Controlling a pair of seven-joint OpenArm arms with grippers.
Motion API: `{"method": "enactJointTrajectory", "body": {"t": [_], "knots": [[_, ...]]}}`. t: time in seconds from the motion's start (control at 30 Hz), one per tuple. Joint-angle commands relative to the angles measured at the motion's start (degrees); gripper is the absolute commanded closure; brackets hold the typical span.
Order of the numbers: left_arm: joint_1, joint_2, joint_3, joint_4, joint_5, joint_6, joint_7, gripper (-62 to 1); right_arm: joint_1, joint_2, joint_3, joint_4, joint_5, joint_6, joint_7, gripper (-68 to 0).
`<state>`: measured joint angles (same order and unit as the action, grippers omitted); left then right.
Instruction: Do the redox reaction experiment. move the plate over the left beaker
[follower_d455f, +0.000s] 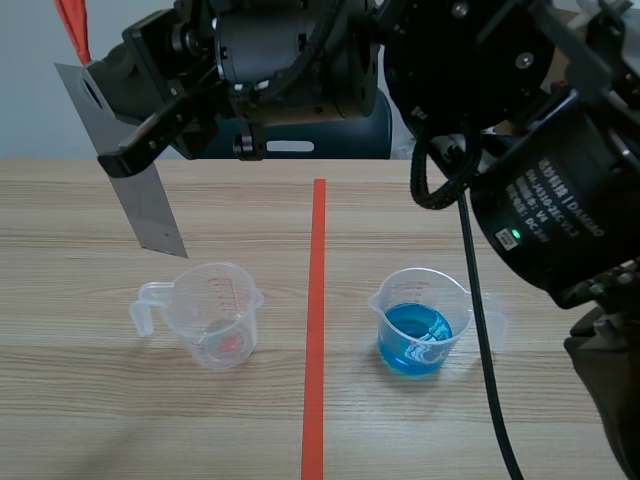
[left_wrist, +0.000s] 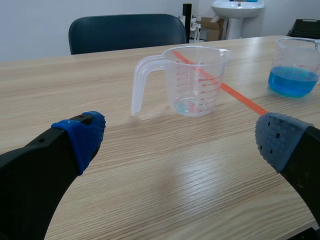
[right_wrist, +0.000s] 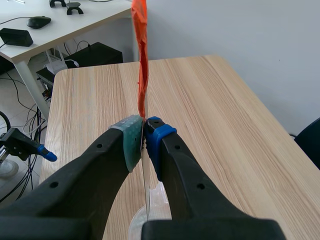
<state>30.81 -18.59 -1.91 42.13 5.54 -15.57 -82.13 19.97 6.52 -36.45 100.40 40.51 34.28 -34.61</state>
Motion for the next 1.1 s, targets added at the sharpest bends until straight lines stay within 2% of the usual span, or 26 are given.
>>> {"method": "enactJointTrajectory", "body": {"t": [0.0, 1.07], "knots": [[0.6, -0.5, -0.2, 0.7, -0.4, 0.0, -1.2, -62.3, 0.7, 0.0, 0.5, 0.7, 0.6, 0.0, 1.3, -0.6], [0.6, -0.5, -0.2, 0.7, -0.4, 0.0, -2.9, -62.3, 0.7, 0.0, 0.5, 0.7, 0.1, 0.0, 1.5, -0.6]]}}
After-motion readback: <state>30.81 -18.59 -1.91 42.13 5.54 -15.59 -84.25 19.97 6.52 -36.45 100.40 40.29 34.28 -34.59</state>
